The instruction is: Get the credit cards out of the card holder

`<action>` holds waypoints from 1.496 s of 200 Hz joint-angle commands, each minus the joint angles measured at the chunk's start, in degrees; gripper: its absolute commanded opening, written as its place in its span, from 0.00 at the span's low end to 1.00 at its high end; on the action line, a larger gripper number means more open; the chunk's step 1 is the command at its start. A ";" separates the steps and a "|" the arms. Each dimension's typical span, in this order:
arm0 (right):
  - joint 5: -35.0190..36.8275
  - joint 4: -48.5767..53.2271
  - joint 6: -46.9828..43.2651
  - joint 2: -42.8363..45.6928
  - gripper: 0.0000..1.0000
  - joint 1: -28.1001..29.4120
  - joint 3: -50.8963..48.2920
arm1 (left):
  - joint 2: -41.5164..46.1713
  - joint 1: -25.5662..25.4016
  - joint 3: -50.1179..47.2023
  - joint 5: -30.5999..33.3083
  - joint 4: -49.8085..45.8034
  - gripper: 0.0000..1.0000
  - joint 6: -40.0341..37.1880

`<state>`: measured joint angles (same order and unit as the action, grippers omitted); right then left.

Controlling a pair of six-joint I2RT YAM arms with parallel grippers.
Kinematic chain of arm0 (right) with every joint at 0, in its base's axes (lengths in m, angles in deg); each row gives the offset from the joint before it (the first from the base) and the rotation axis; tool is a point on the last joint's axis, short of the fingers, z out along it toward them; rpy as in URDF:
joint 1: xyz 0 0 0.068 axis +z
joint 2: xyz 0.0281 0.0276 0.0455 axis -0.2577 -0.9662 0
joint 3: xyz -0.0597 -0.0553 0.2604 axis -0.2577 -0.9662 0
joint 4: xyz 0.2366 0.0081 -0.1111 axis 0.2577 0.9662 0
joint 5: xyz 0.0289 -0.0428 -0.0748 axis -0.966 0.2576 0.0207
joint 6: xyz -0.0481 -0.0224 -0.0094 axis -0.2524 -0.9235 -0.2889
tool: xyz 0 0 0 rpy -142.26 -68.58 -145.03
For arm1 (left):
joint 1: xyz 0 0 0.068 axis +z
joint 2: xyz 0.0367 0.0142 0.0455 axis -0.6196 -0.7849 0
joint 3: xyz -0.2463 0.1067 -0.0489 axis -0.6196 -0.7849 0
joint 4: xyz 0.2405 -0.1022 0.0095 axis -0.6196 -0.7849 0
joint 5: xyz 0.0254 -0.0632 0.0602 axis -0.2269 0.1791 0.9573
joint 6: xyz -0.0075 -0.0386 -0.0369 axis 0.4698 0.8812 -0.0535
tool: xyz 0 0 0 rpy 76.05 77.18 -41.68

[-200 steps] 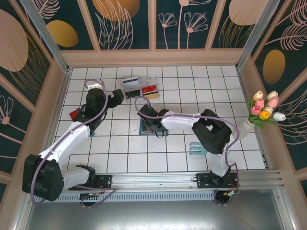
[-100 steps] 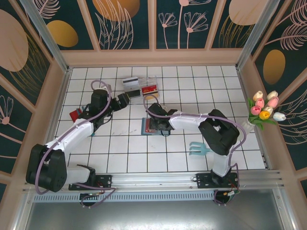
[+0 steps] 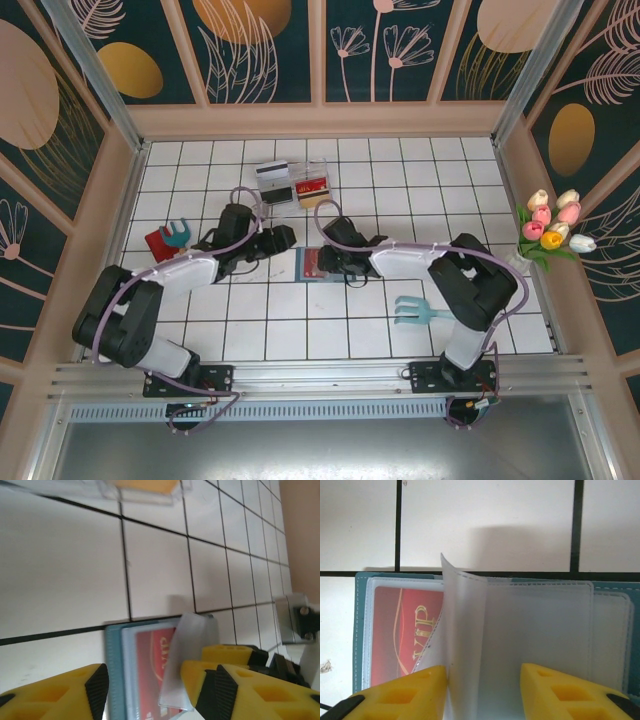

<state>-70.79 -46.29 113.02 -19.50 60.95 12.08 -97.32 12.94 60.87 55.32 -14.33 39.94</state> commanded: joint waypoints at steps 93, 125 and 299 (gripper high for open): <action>-11.43 -14.15 -7.47 8.33 0.40 -4.77 -10.01 | -14.46 -4.07 6.85 -11.64 11.67 0.57 7.37; -11.47 -14.77 -7.87 8.01 0.39 -4.99 -10.37 | -15.53 -4.43 7.05 -12.49 12.58 0.58 7.93; -0.67 -6.53 -1.72 28.03 0.77 -13.12 -11.89 | -18.46 -11.05 12.91 -11.36 9.01 0.54 9.23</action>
<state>-73.46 -55.40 109.41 5.29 49.61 0.83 -113.84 4.18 70.92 42.71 -4.51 48.77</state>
